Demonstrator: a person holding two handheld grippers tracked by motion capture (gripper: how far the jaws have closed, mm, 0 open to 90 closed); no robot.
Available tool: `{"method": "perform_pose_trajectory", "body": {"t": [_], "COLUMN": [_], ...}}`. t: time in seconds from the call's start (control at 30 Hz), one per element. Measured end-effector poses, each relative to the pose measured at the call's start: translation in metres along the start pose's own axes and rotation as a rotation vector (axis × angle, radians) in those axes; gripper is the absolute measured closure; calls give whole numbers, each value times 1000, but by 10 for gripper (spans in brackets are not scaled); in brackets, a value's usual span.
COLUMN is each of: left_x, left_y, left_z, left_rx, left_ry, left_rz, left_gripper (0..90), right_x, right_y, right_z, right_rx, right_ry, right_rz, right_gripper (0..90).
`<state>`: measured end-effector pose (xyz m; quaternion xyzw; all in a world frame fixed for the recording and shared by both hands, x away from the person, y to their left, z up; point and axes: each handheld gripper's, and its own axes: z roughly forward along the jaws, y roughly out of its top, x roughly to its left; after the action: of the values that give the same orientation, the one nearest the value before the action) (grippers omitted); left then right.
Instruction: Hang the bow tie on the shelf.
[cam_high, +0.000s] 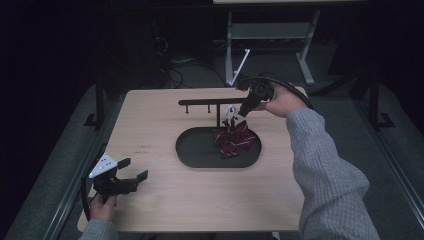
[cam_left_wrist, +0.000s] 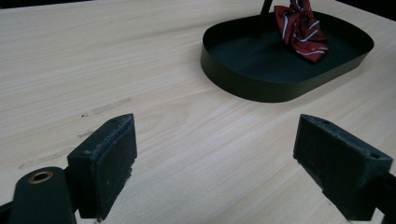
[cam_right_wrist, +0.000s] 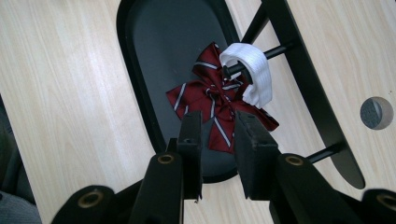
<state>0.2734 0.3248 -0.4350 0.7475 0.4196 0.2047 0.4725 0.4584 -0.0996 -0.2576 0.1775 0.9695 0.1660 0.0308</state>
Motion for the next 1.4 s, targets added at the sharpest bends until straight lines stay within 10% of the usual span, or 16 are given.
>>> {"method": "perform_pose_trajectory", "body": {"t": [1.4], "left_x": [0], "left_y": [0], "left_z": [0], "left_rx": [3], "left_ry": [4], "left_rz": [-1], "left_gripper": [129], "right_x": [25], "right_y": [-34], "right_z": [5], "right_rx": [-51], "right_ry": [20], "right_rz": [1], "right_gripper": [648]}}
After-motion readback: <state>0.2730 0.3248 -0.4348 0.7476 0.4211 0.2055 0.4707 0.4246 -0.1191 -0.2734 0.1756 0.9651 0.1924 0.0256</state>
